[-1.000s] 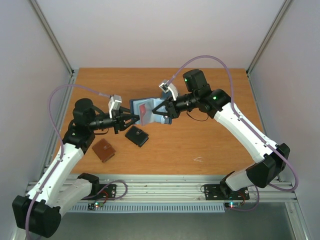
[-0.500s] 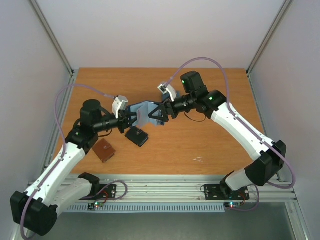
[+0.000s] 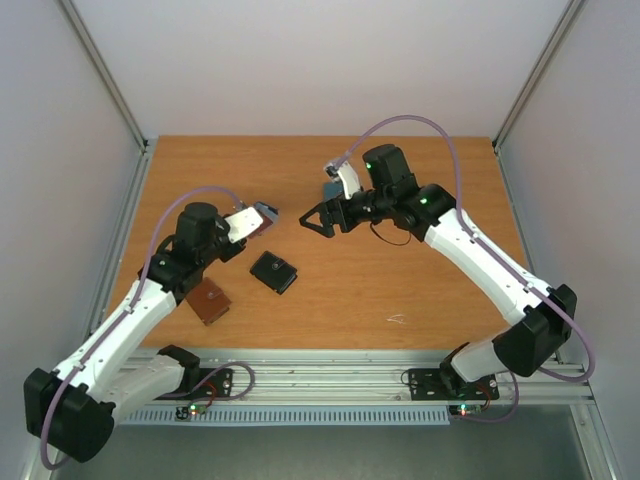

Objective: Take the credit cards out of the card holder

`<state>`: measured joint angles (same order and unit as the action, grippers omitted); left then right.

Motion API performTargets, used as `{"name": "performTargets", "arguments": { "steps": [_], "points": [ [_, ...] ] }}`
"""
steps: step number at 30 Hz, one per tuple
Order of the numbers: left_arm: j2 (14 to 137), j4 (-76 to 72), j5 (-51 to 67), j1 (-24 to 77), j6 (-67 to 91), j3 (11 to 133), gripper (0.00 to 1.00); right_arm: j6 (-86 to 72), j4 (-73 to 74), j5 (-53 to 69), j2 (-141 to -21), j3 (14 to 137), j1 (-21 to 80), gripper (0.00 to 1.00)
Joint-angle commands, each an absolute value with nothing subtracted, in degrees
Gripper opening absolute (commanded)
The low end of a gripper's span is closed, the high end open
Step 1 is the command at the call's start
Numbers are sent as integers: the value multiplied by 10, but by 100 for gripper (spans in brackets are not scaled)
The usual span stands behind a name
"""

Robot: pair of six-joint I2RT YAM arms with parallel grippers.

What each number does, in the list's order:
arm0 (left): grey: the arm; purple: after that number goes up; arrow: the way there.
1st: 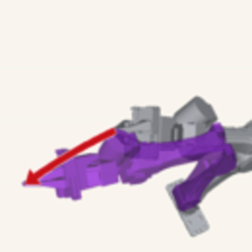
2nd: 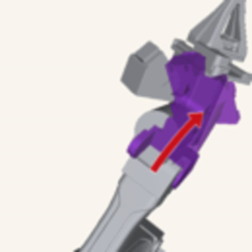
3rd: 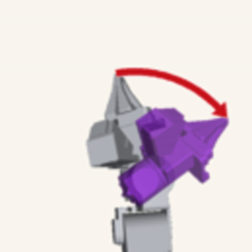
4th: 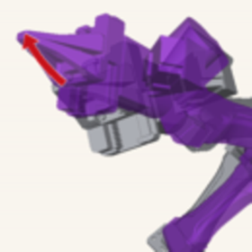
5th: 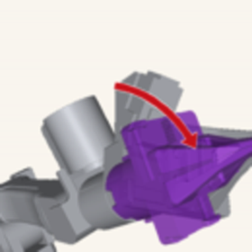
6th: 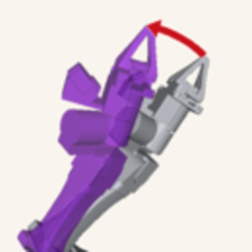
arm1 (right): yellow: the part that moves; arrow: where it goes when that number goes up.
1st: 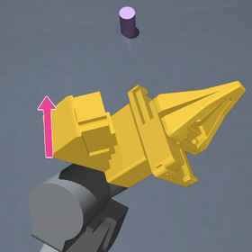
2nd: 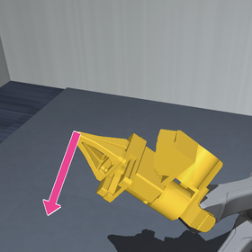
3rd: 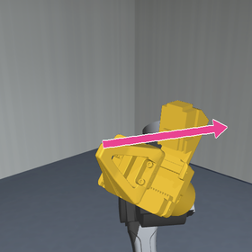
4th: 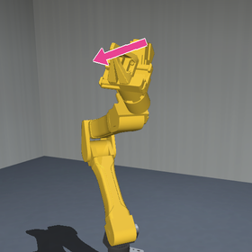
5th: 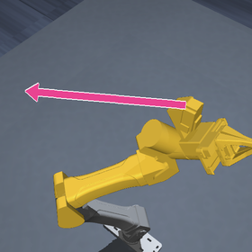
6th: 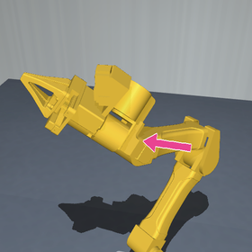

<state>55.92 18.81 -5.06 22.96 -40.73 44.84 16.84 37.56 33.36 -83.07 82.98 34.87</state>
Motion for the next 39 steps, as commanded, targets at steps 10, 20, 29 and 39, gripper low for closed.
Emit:
{"name": "performTargets", "arguments": {
  "steps": [10,20,29,39],
  "points": [
    [537,270,131,226,-70,525,0,97,315,294,-899,868,392,99],
    [500,170,377,181,77,514,0,134,303,414,-890,856,335,99],
    [500,61,518,149,179,492,0,146,304,586,-894,862,323,72],
    [500,72,486,139,184,485,1,148,314,589,-858,846,311,1]
  ]
}}
